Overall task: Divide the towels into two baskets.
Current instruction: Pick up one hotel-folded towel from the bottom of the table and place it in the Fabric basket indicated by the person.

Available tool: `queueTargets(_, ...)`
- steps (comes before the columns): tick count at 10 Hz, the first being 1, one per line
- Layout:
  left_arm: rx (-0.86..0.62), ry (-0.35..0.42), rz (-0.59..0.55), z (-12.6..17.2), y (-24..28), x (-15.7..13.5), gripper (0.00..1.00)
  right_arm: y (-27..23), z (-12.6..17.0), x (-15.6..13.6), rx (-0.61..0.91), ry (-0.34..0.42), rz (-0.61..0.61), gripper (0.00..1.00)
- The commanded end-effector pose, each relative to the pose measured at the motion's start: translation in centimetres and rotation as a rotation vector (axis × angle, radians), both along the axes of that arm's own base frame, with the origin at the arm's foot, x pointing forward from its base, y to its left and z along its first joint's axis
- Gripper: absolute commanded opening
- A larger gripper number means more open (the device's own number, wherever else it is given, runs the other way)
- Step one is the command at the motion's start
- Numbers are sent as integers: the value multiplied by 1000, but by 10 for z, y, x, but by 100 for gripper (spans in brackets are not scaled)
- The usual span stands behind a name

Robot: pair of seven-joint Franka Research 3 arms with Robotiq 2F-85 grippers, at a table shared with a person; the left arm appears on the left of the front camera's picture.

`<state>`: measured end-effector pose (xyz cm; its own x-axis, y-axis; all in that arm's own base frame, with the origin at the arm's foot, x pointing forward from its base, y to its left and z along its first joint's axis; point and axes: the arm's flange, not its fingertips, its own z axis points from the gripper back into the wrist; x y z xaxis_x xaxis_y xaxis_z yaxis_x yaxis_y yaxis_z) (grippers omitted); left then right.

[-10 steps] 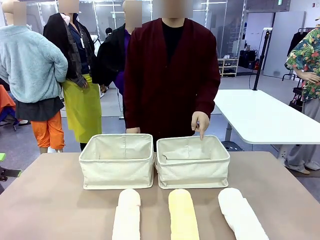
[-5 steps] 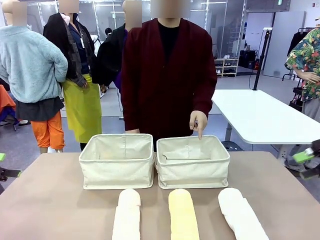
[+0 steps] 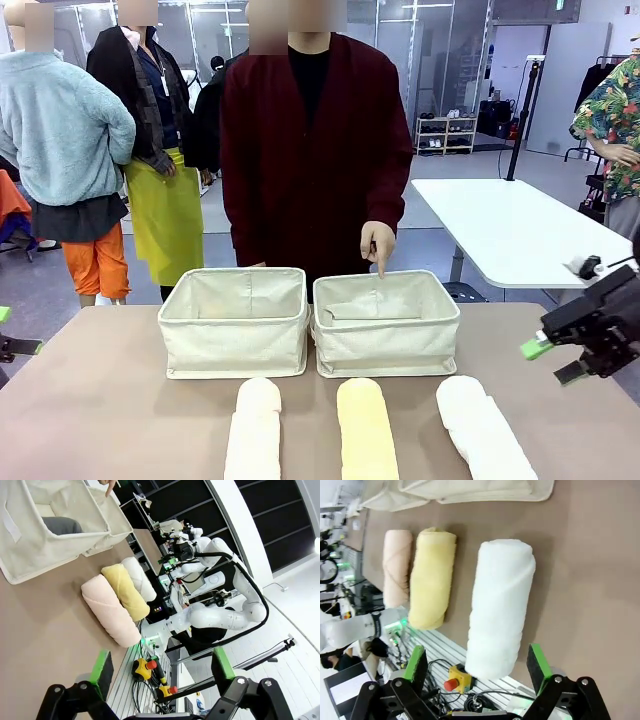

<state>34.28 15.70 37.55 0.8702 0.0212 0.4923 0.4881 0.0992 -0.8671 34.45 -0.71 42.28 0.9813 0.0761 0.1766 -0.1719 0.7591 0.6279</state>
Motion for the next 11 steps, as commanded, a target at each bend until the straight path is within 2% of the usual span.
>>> queueTargets(1, 13, -5, 6, 1, -1, -6, 100, 34, -50, -37, -89, 26, -71, 100)
queueTargets(3, 13, -5, 6, 1, -1, -6, 100, 49, -72, -32, -153, 34, -117, 100)
queueTargets(7, 13, -5, 6, 1, -1, -6, 100, 75, -119, -44, -249, 6, -130, 100)
queueTargets(8, 13, -5, 6, 1, -1, -6, 100, 79, -128, -46, -264, 32, -103, 100)
queueTargets(11, 13, -5, 6, 1, -1, -6, 100, 91, -142, -52, -295, 37, -65, 100)
